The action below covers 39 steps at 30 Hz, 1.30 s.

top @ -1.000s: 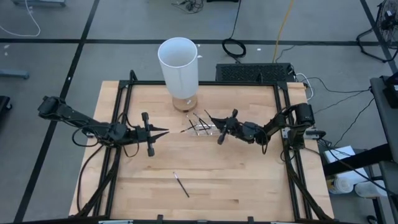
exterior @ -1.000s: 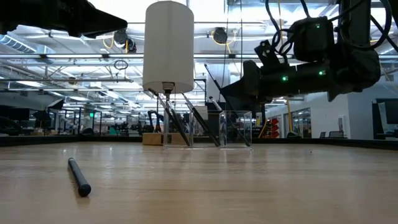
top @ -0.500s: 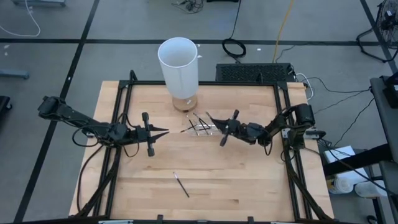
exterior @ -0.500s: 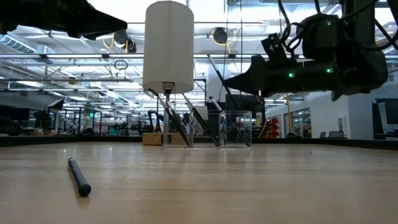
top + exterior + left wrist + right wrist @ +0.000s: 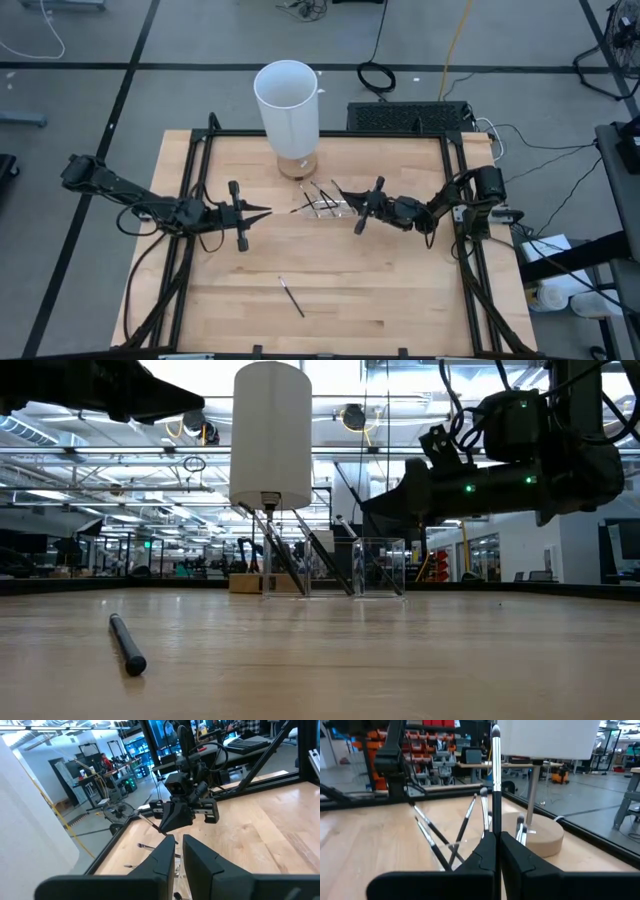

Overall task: Pick & Place Makeup Supplies
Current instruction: Put the makeup brush into the transparent organizer

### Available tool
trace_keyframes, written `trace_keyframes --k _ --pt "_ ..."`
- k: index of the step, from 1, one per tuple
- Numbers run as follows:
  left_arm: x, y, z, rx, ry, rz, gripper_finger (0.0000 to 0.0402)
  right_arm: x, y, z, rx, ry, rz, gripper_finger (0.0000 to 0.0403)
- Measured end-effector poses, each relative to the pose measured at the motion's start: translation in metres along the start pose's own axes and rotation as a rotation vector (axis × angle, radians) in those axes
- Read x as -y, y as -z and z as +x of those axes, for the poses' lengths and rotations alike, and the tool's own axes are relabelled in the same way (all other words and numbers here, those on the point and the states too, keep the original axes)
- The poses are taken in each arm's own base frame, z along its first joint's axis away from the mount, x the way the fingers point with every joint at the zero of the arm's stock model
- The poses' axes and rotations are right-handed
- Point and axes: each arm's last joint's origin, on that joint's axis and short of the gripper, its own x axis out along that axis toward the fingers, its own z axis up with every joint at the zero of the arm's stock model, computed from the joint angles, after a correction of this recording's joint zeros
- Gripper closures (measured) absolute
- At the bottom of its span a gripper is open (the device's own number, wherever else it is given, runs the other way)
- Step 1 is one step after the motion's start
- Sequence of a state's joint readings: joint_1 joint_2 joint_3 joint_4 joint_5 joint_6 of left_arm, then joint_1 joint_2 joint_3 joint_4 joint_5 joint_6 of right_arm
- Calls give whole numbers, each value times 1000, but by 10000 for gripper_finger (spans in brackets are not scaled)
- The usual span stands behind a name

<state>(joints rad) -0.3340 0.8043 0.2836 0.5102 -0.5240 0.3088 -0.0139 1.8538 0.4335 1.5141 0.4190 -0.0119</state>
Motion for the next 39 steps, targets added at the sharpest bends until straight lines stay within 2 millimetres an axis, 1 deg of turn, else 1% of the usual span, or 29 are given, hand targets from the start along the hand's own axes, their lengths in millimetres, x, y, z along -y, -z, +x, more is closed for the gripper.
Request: trace_keyframes --k 9,12,24,28,39 --pt "0 -1 0 10 -4 -8 355 0 9 0 -83 3 -1 403" --pt "0 -1 0 9 -4 -11 355 1 11 -1 -109 31 2 403" --pt "0 -1 0 7 -3 -36 355 4 13 1 -131 41 8 403" --pt "0 -1 0 7 -4 -61 355 4 13 1 -131 41 8 396" --pt "0 -1 0 7 -4 -59 355 4 14 1 -141 38 23 379"
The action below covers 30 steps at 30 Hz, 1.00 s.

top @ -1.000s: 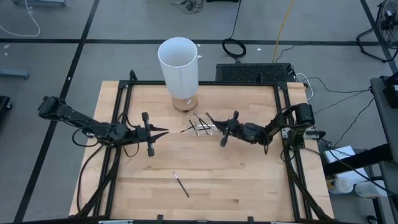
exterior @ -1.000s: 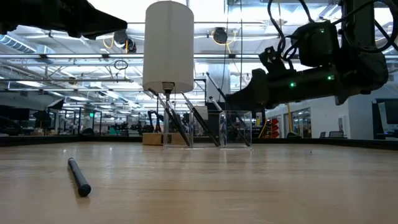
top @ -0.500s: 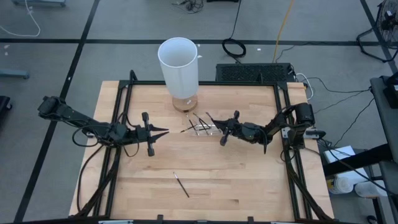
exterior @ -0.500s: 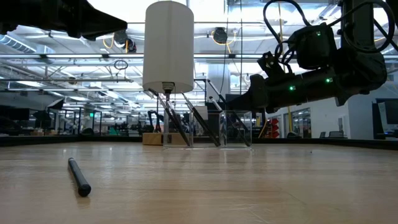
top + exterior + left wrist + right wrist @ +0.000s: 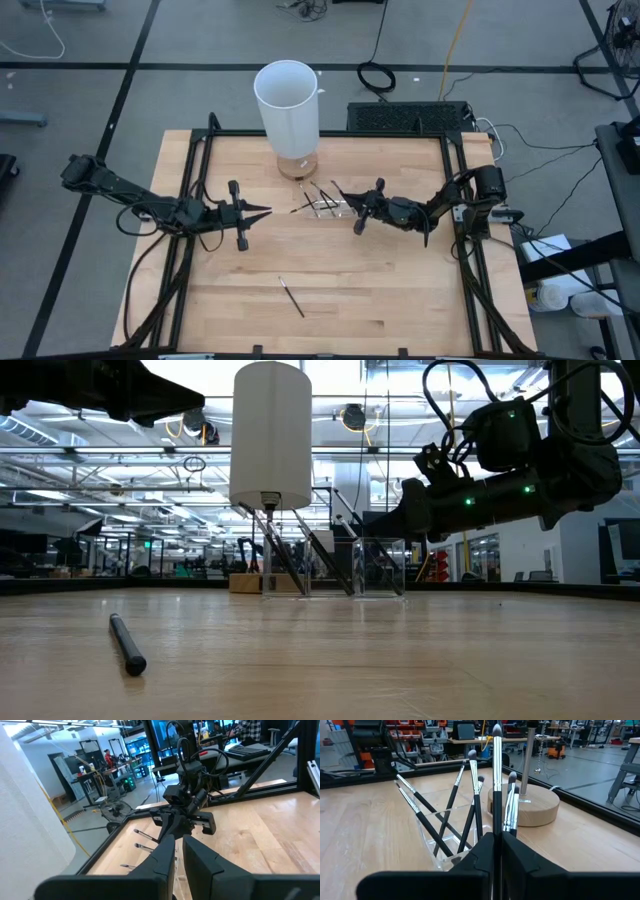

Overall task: Pick & Place Makeup Supplies
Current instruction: Put the makeup brush into the transparent organizer

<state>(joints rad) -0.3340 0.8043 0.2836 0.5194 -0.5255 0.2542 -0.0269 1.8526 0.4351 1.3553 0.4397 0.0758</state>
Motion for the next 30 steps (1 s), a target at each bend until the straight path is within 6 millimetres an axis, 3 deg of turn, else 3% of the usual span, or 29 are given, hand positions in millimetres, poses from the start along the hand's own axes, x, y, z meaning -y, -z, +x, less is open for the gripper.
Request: trace_keyframes --k 18,30 --pt "0 0 0 0 0 -1 355 1 1 1 -18 -17 21 377" --pt "0 0 0 1 -1 -1 355 3 4 1 -39 -5 46 326"
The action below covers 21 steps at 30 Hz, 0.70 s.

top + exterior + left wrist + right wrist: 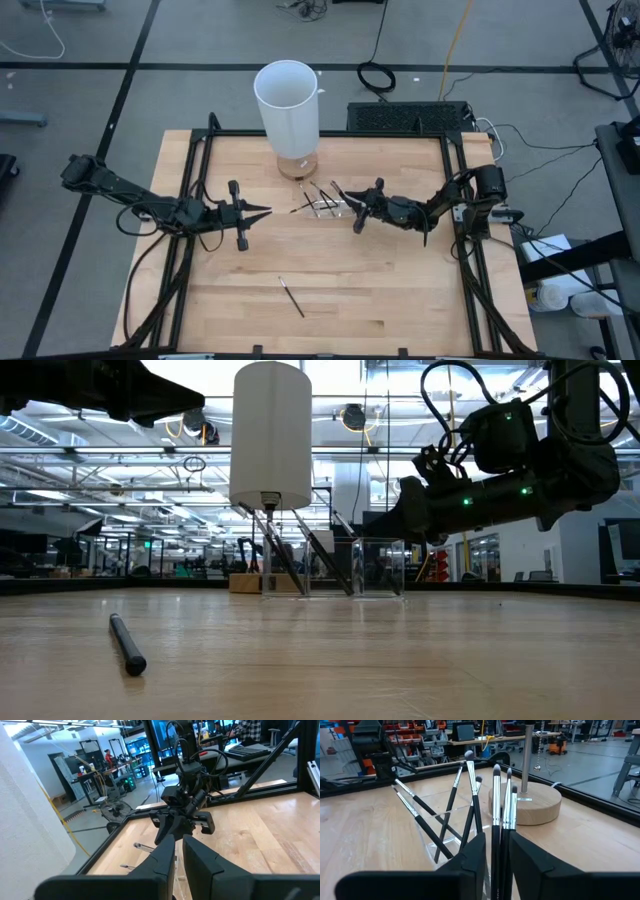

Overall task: Pick & Place Makeup Supplies
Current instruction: Put the makeup brush into the transparent organizer

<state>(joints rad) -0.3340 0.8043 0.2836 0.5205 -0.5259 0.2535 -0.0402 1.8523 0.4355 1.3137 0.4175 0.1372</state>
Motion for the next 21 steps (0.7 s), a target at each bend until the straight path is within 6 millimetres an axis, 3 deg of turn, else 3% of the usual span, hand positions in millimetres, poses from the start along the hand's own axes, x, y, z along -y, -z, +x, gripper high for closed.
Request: trace_keyframes --k 5,11,14,17,21 --pt "0 0 0 0 0 0 355 -3 -11 -4 66 -17 -45 325" --pt "1 4 0 -36 10 20 355 -19 -61 -28 233 -87 -108 328" --pt "2 7 0 -64 16 23 355 -28 -83 -50 244 -146 -137 359" --pt "2 10 0 -90 22 9 355 -34 -89 -69 161 -209 -160 395" --pt "4 8 0 -69 82 -90 355 -45 -83 -89 36 -300 -131 399"
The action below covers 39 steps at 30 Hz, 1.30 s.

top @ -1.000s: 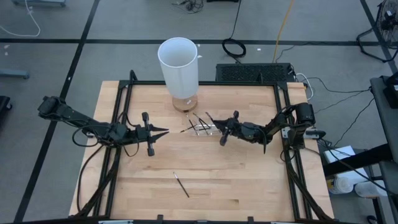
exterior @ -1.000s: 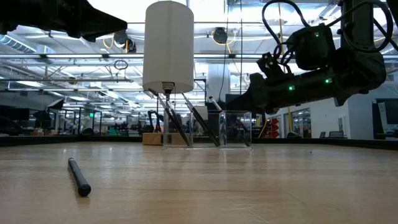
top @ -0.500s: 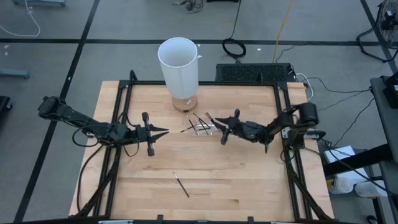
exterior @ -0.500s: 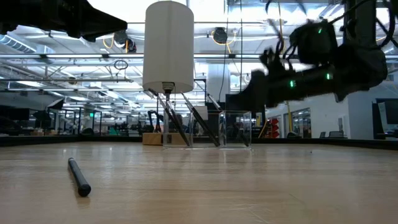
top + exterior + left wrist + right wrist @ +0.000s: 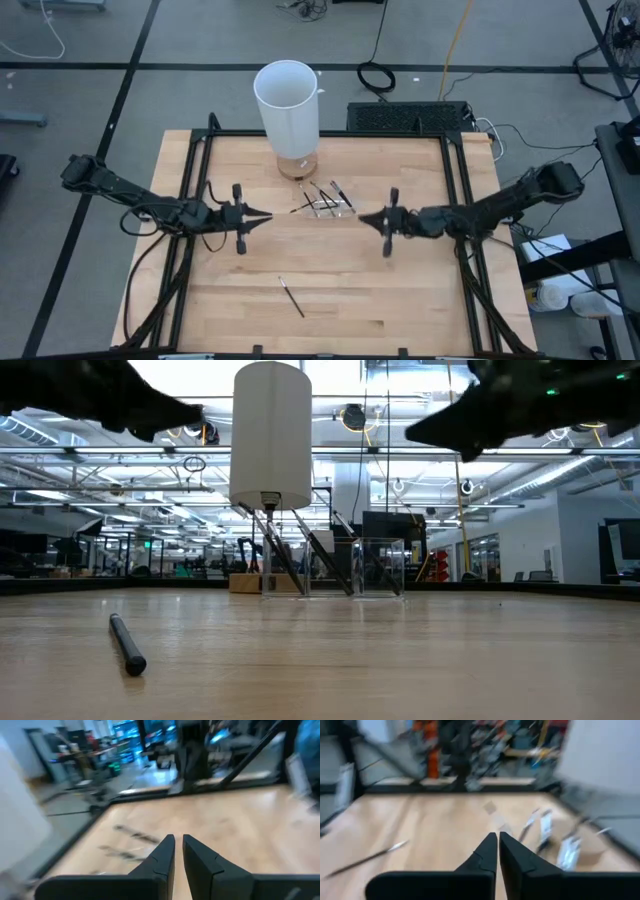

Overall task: Pick & Place Makeup Supplies
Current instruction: Put the makeup brush into the transparent organizer

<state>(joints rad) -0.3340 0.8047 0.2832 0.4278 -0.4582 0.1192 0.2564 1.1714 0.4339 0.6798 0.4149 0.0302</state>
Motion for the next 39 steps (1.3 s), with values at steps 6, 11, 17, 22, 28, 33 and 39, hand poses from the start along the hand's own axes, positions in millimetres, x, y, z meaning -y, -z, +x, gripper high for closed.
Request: trace_keyframes --k 6,11,17,22,28,33,39 --pt "9 2 0 -8 192 -110 355 -32 23 -4 -127 -127 6 402" --pt "33 19 4 -177 339 -191 355 -46 44 4 -166 -157 0 402" --pt "80 19 25 -473 418 -156 355 -52 50 13 -149 -249 50 402" --pt "116 11 49 -679 443 46 355 -57 43 20 -168 -241 124 402" --pt "144 3 77 -846 443 204 354 -65 37 20 -164 -264 165 402" --pt "164 4 97 -892 537 346 351 -74 34 14 -137 -309 200 402" --pt "178 16 107 -926 612 439 299 -91 26 9 -92 -363 195 402"
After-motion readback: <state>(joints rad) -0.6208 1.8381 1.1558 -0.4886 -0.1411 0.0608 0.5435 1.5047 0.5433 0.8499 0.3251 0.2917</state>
